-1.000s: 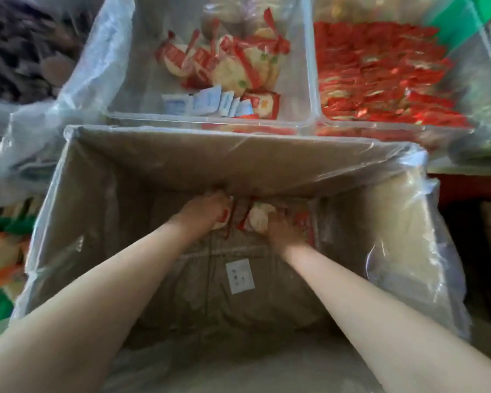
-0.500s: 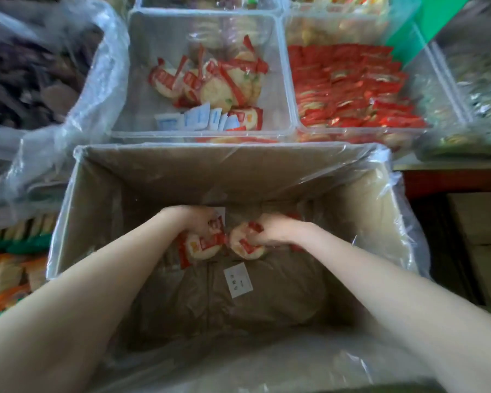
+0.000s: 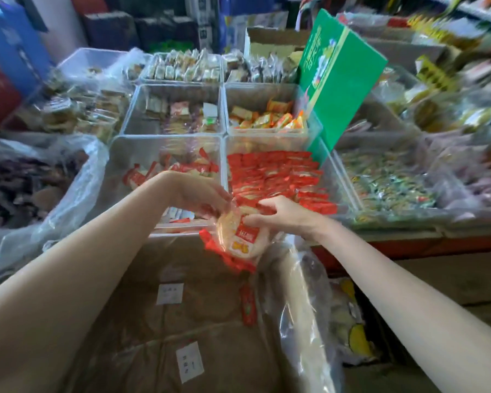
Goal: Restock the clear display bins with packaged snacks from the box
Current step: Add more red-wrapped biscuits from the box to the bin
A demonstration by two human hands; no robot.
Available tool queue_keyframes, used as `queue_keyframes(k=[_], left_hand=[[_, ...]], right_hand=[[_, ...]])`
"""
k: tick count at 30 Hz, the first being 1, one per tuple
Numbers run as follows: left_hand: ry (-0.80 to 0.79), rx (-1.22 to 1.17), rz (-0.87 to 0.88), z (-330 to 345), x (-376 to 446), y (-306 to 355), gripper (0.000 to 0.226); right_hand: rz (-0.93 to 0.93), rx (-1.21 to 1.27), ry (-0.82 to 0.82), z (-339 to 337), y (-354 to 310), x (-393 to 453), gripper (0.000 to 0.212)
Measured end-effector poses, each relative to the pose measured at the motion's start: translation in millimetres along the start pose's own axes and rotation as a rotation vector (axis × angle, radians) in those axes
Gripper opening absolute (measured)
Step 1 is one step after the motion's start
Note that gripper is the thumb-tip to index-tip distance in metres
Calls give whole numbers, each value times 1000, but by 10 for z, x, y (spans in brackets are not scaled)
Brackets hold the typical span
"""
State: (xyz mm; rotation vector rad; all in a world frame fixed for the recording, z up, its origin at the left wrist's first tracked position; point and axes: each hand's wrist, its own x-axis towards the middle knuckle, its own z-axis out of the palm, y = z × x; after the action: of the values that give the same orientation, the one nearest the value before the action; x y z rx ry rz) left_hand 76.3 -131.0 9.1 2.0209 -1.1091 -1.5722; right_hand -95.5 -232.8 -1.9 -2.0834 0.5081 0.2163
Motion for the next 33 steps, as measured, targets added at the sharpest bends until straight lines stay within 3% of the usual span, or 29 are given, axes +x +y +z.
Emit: queue_keyframes(k=[4, 7, 9, 10, 12, 14, 16, 21, 25, 30, 33], left_hand=[[152, -420, 200, 8, 329, 403, 12], [436, -695, 287, 77, 737, 570, 12], [633, -296, 211, 135, 1023, 567, 17], [623, -10, 179, 199, 1147, 538, 19], [439, 346, 158, 338, 1349, 488, 22], [281, 555, 128, 465, 1537, 426, 32], [231, 724, 111, 526, 1681, 373, 36], [264, 894, 97, 577, 1848, 347, 40], [321, 1013, 53, 597, 1945, 399, 36], [339, 978, -17, 403, 2022, 431, 36], [349, 933, 7, 360, 2044, 420, 30]], right_hand=[[-74, -1, 163, -647, 216, 43, 34], [-63, -43, 399, -1183, 517, 255, 31], [31, -180, 471, -1433, 753, 389, 48], [66, -305, 445, -1488, 845, 426, 61], [58, -488, 318, -1454, 999, 475, 74], [18, -511, 165, -1351, 1127, 532, 66], [20, -509, 38, -1294, 1226, 575, 59], [58, -509, -94, -1218, 1344, 594, 66], [64, -423, -71, -1207, 1395, 603, 73], [153, -175, -267, -1461, 1382, 601, 54], [120, -348, -375, -1362, 1266, 739, 45]])
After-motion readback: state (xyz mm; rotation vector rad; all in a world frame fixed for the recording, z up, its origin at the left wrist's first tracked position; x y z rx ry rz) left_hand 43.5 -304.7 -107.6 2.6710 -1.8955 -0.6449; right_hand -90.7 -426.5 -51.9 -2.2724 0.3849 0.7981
